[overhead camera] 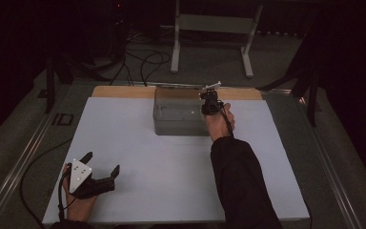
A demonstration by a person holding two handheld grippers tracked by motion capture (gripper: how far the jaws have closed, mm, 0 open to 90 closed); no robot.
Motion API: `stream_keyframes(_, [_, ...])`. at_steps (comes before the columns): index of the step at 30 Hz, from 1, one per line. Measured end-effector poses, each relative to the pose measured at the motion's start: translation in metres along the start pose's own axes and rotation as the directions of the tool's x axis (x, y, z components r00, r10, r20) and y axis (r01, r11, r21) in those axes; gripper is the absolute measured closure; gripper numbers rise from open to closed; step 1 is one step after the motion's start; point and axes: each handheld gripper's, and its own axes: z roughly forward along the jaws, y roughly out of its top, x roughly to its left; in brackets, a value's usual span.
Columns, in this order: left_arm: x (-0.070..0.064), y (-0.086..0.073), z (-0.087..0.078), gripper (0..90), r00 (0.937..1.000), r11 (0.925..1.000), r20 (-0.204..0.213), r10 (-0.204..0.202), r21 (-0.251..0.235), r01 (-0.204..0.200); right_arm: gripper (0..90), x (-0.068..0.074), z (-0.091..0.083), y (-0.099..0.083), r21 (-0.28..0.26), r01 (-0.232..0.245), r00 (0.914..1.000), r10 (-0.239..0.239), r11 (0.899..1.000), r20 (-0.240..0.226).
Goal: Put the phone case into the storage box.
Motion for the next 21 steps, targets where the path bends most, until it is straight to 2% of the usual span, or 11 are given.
stream_keyframes(11, [-0.0003,-0.0001,-0.0002,0.3,1.0000,1.0000,-0.001,0.002,0.002,-0.002,79.7,-0.0001,-0.0013,-0.0001,0.011,0.006,1.0000,-0.006,1.000,-0.003])
stream_keyframes(21, [-0.0004,0.0000,-0.0002,0.3,1.0000,1.0000,-0.001,0.003,0.002,-0.003,79.7,0.0012,-0.0038,-0.0004,-0.006,0.016,0.9998,-0.016,1.000,0.010])
